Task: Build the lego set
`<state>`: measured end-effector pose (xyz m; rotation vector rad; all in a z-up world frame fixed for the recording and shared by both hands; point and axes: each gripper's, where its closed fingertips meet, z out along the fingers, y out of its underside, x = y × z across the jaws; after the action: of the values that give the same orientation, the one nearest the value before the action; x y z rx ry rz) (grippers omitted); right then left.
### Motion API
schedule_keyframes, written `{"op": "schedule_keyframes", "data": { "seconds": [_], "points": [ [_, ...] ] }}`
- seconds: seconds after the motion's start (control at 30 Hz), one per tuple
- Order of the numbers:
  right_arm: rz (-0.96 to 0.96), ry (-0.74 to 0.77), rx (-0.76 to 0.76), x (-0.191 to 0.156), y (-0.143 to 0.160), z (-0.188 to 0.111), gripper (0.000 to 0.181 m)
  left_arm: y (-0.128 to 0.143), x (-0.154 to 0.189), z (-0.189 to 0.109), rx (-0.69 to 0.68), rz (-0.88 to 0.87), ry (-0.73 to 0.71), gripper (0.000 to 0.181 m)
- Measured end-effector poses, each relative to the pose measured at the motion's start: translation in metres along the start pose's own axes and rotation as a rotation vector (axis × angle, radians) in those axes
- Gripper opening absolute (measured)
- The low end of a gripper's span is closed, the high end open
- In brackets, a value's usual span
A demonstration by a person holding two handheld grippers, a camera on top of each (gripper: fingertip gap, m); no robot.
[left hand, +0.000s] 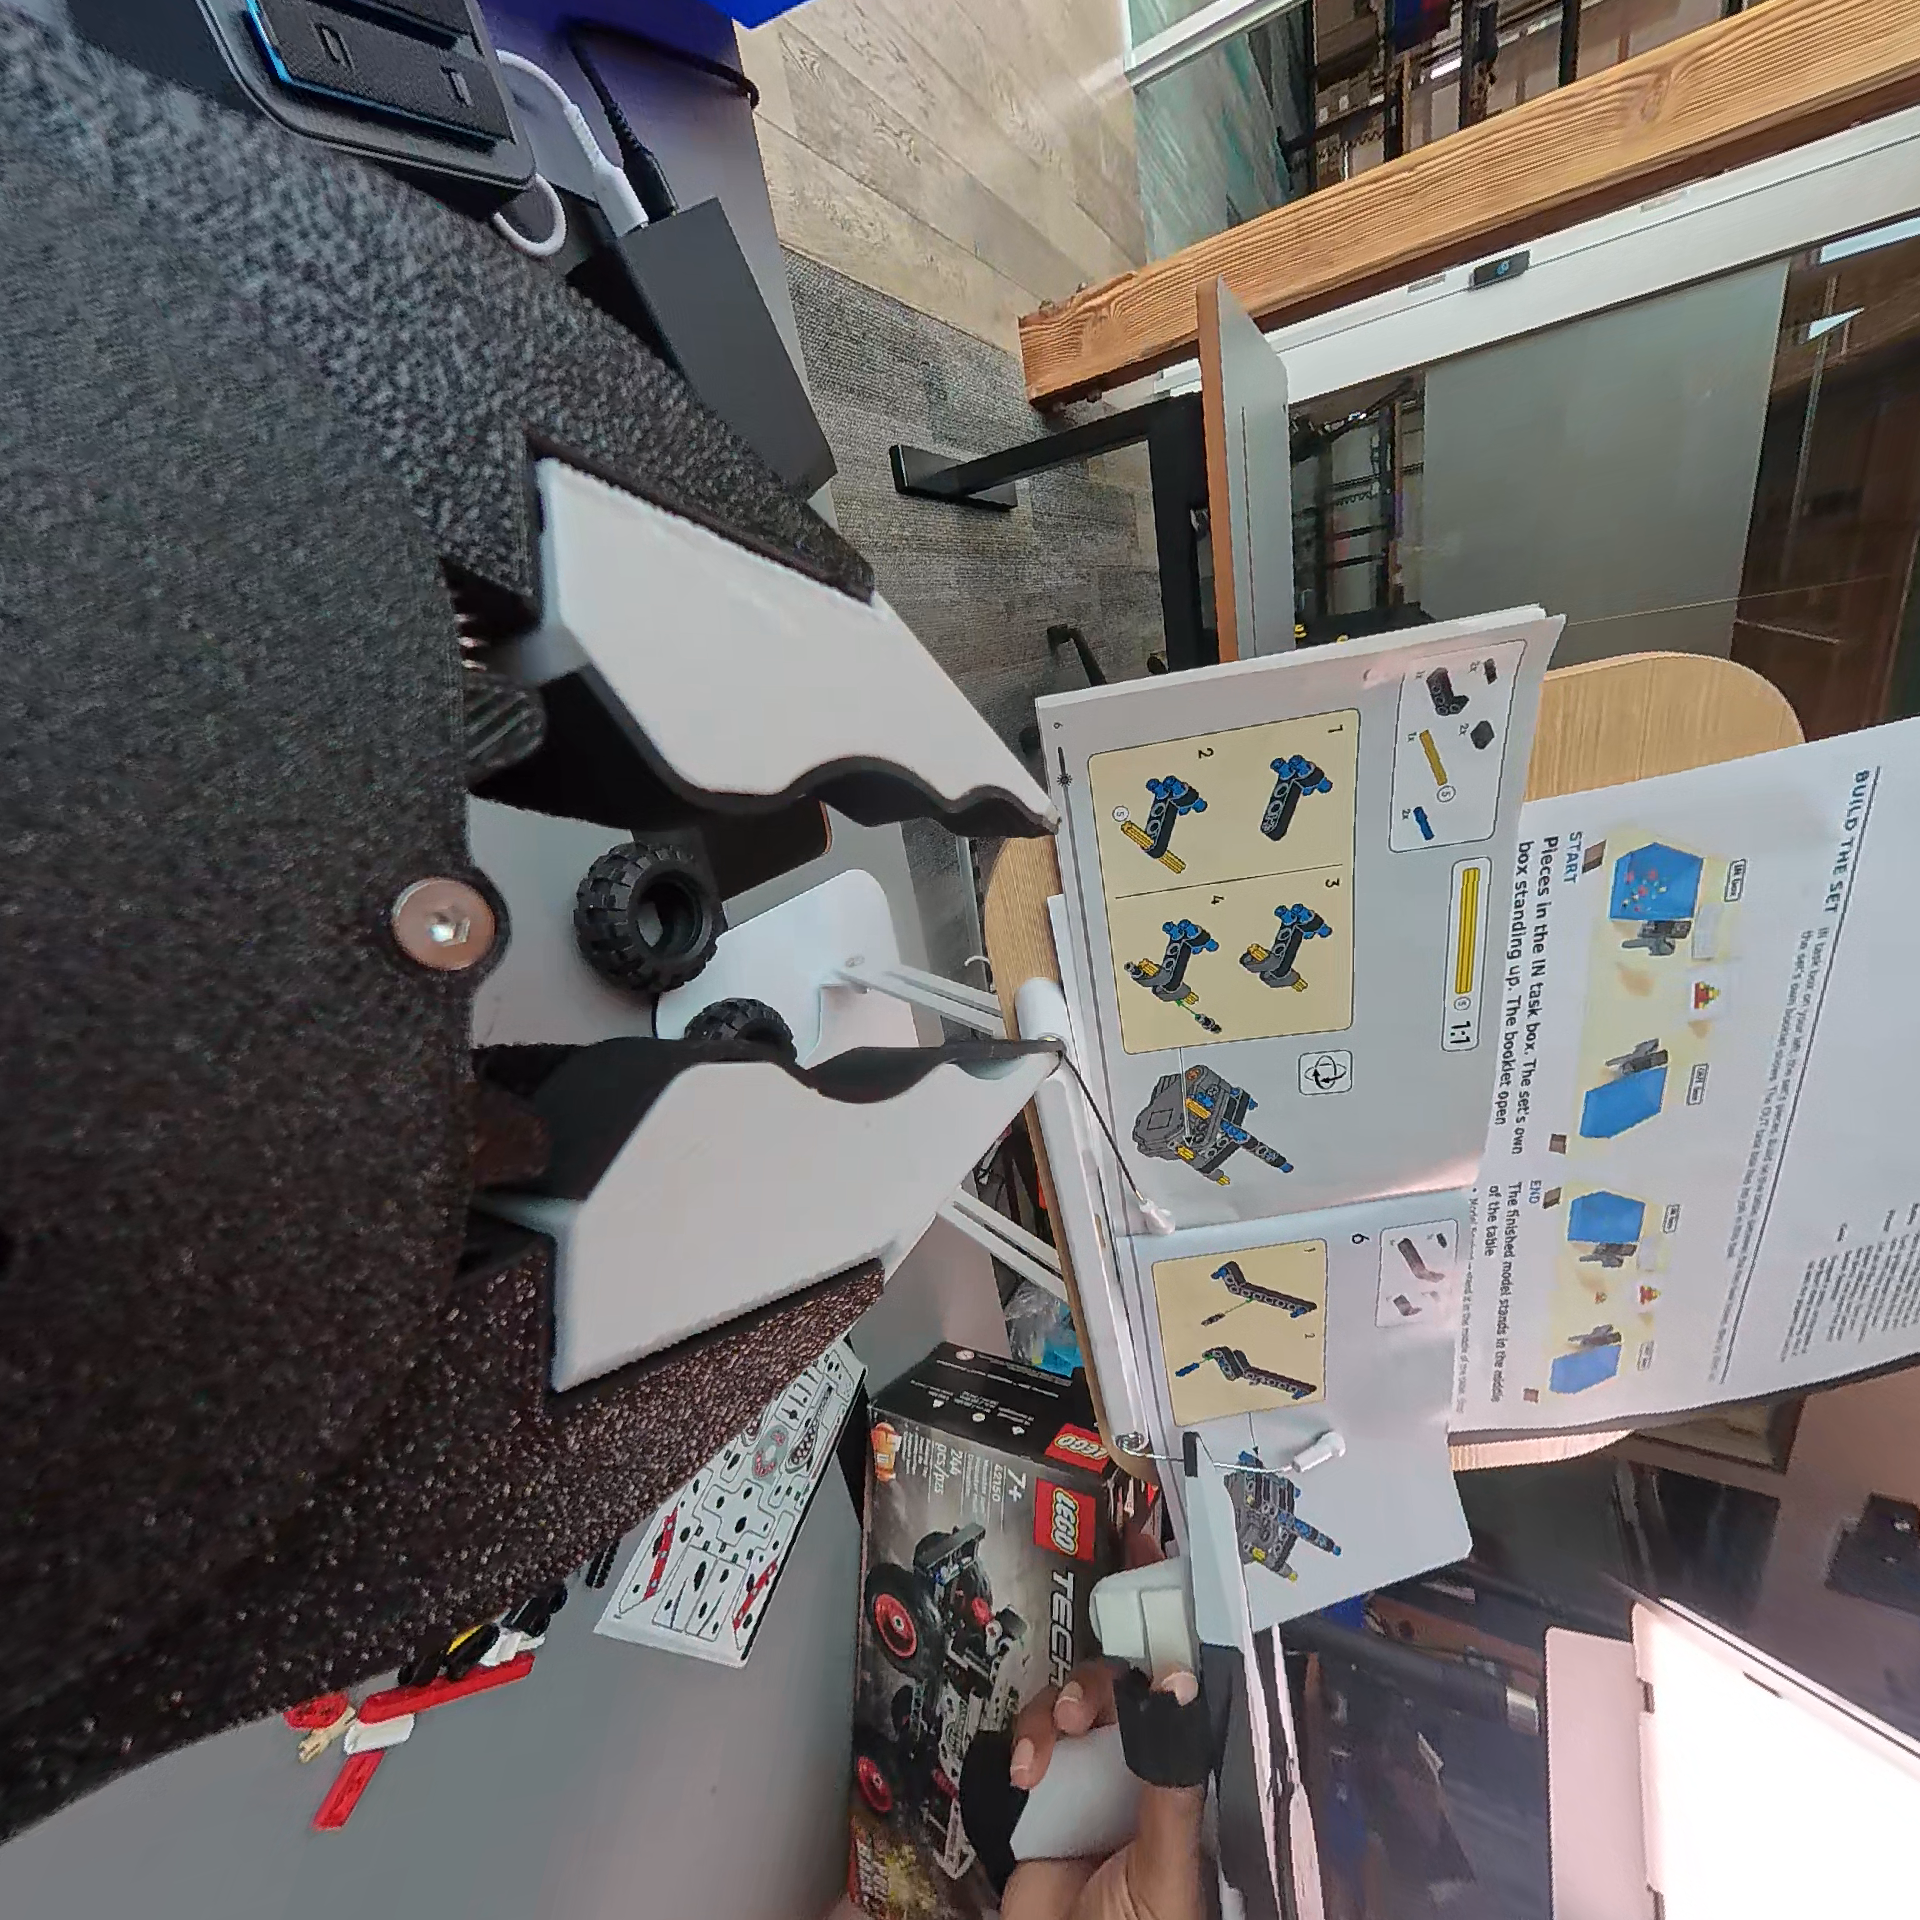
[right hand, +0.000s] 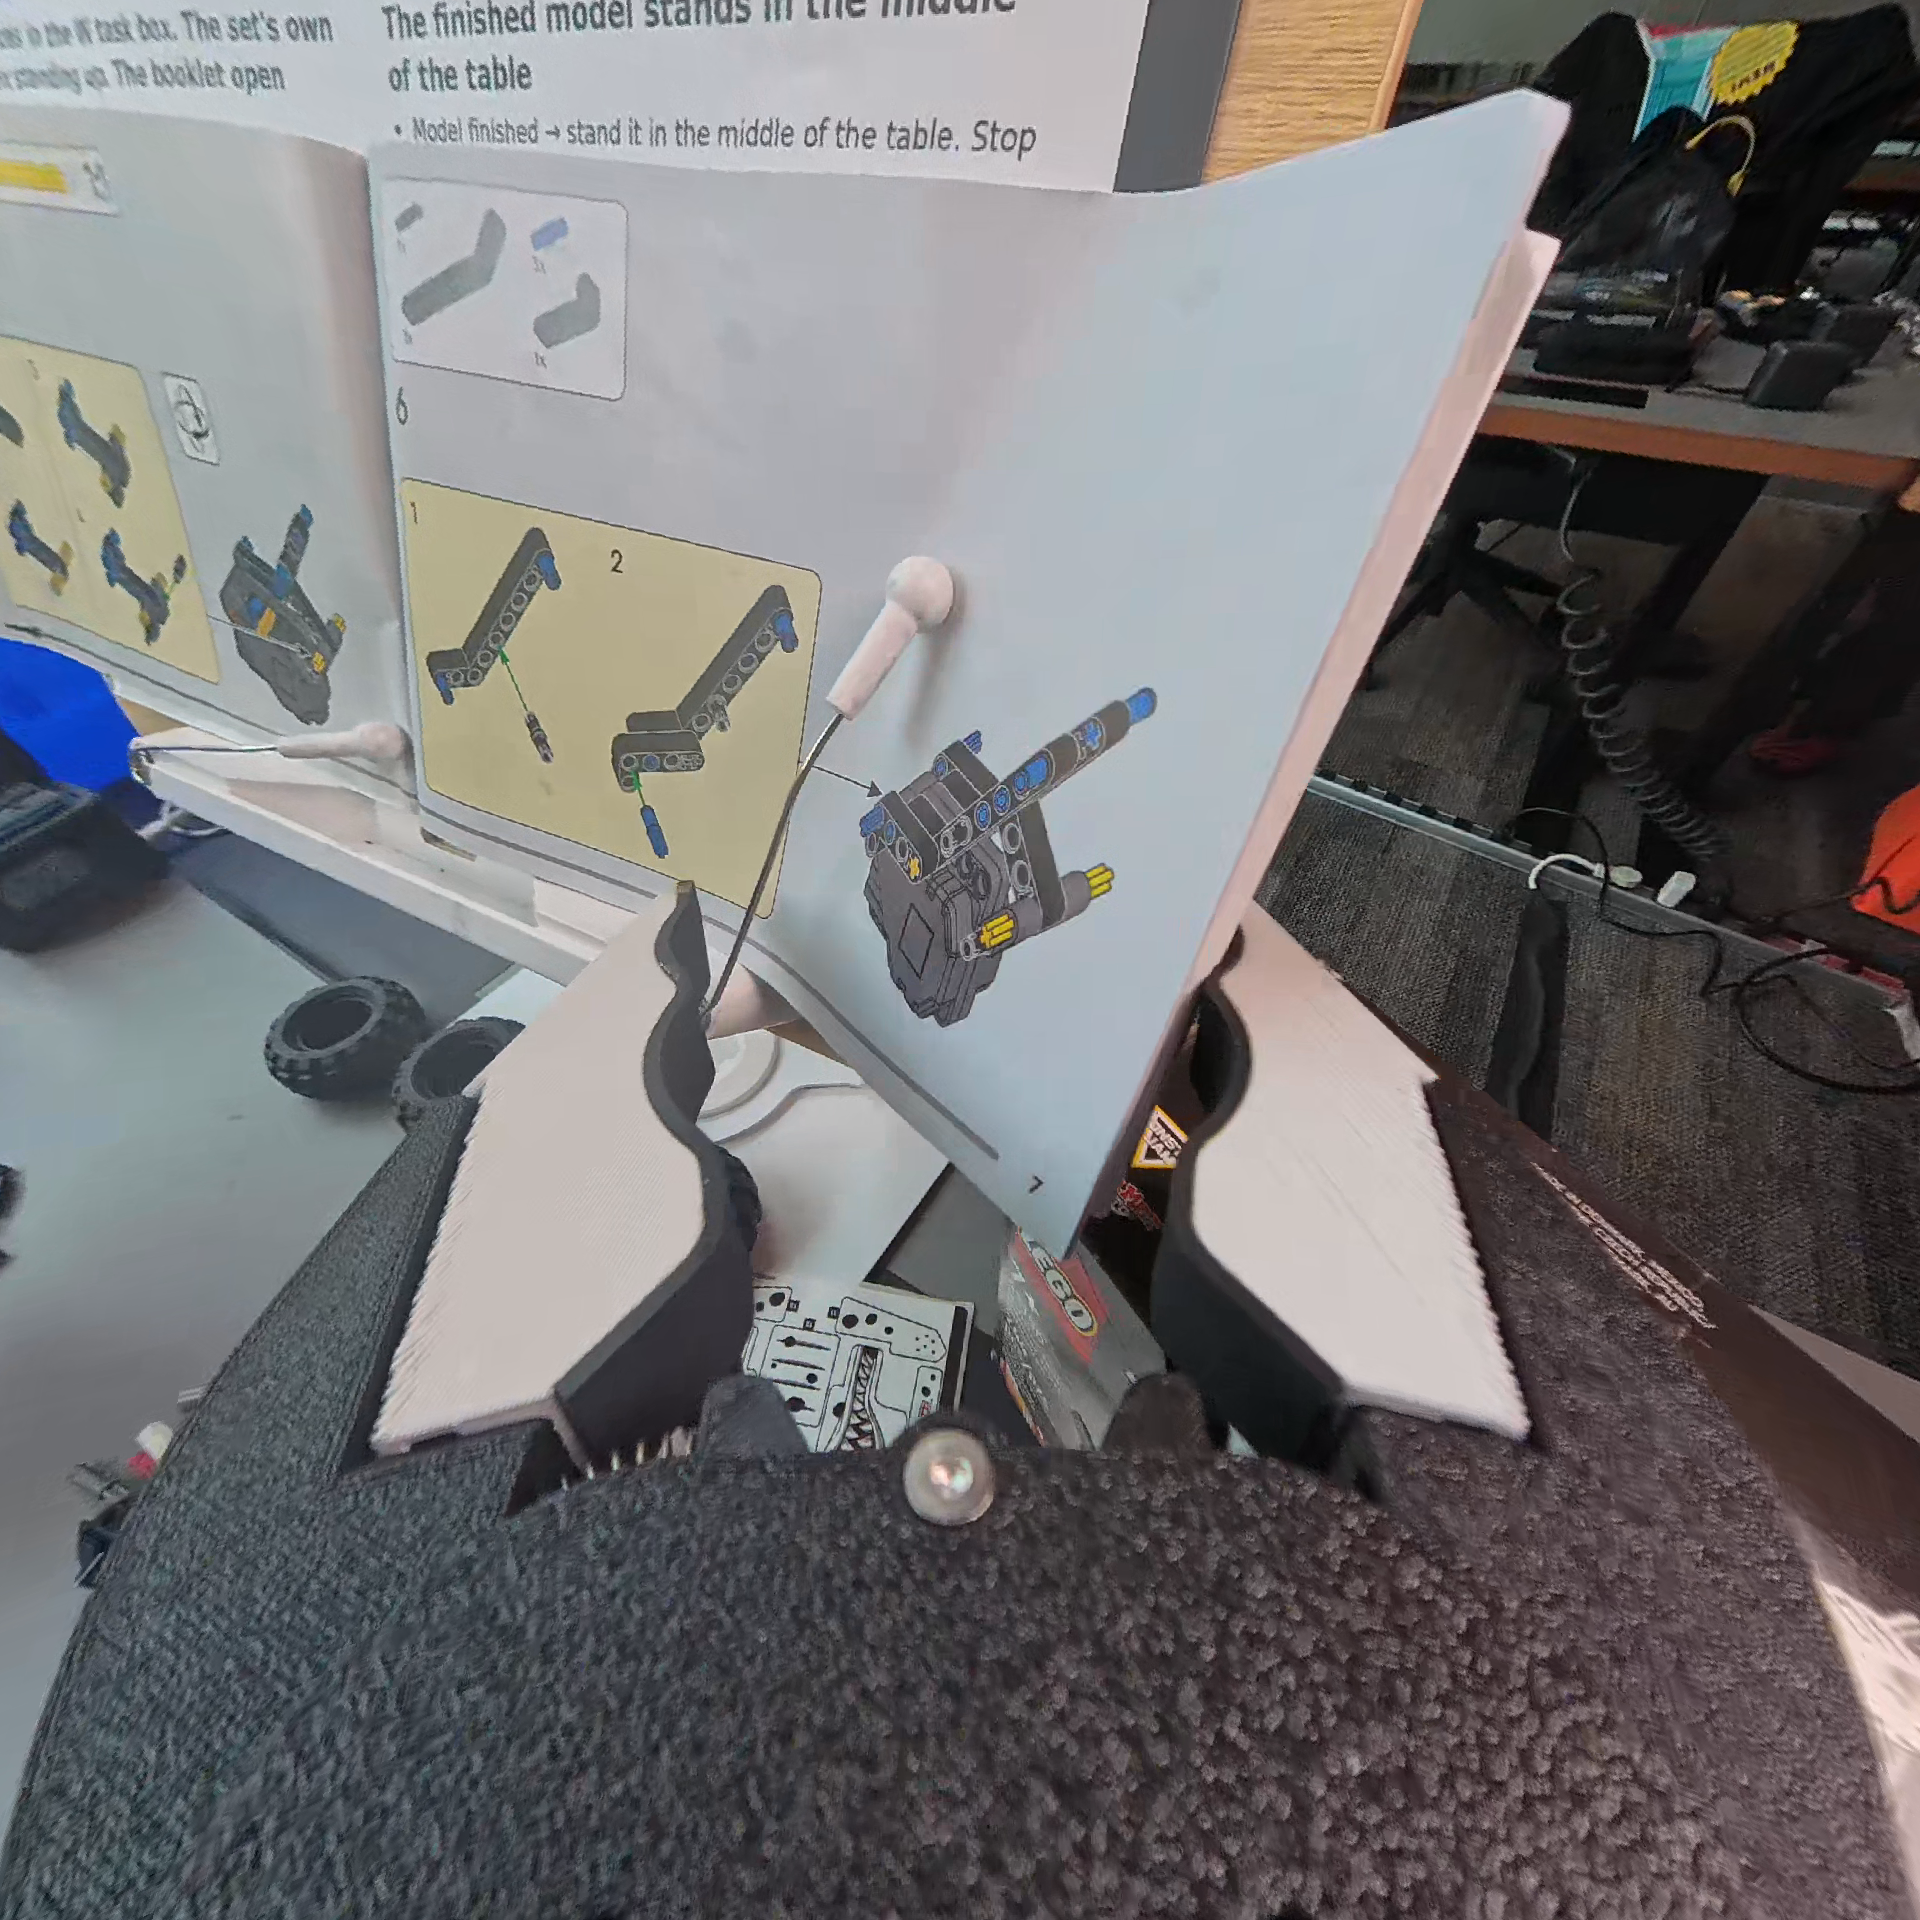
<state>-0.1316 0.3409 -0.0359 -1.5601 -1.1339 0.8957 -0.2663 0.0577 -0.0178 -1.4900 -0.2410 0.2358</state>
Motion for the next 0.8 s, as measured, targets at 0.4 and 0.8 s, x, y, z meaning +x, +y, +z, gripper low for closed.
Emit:
{"op": "schedule_keyframes", "data": {
  "seconds": [0.4,0.8],
  "points": [
    [-0.048,-0.039,0.136,-0.069,0.016,-0.122,0.079,-0.038,-0.022,0.021,0.036,0.071,-0.039,0.001],
    [0.022,-0.086,0.124,-0.171,0.139,-0.259,0.042,-0.074,-0.068,0.092,-0.008,0.132,-0.190,0.000]
  ]
}}
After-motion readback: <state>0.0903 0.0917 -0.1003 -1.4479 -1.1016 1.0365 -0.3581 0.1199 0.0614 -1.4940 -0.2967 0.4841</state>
